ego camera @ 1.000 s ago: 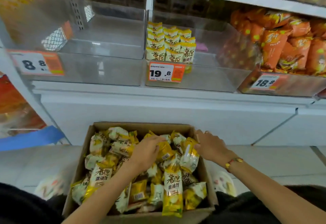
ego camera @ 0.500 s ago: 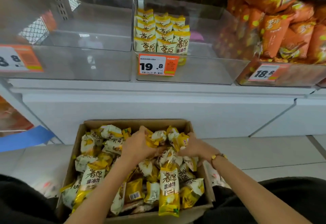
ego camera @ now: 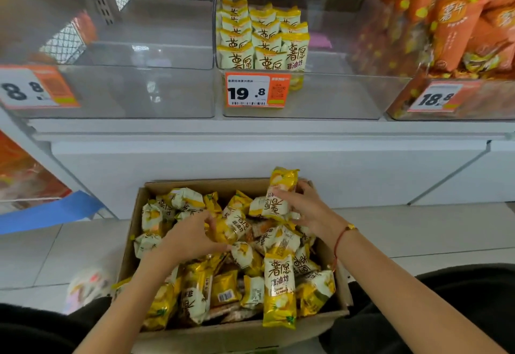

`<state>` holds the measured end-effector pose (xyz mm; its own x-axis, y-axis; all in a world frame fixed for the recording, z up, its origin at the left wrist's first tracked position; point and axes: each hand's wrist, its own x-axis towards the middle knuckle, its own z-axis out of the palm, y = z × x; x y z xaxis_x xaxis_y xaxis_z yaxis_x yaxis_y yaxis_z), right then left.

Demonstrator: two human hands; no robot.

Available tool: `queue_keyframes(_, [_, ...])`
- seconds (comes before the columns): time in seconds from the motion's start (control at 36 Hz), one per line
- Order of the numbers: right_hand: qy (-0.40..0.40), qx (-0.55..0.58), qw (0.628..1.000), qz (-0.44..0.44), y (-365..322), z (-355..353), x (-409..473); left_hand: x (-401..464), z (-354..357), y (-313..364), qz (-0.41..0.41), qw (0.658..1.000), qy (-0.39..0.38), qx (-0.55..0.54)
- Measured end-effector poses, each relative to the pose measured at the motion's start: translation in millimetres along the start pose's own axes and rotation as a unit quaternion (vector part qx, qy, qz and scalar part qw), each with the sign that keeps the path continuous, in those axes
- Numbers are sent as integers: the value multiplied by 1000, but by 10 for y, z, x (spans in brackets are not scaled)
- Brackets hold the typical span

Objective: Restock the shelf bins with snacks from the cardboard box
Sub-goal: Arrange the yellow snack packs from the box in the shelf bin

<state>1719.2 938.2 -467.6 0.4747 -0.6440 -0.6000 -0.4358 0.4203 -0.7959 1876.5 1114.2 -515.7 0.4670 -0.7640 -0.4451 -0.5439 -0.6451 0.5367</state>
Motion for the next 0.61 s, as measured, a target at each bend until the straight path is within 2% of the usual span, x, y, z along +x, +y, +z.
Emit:
queue_keyframes(0.11, [-45,2,998,32,20,86,23,-86,142,68,-60,989,114,75])
queue_keyframes(0.19, [-40,15,998,46,50,150,26,-109,220,140,-74,986,130,74])
queue_keyframes(0.25, [-40,31,996,68,46,165,25,-79,223,162,-90,988,97,85])
queue_keyframes(0.33, [-43,47,994,91,10,153,-9,-12,207,160,-122,987,-10,108])
queue_keyframes(0.39, [-54,48,993,94,7,143,-39,12,246,152,-119,986,-55,104])
queue_keyframes(0.53, [-100,7,992,76,29,127,-106,-34,289,146,-83,994,-31,68])
queue_keyframes(0.61, [-106,-39,993,35,-15,91,-138,-69,128,165,-50,996,-38,-66])
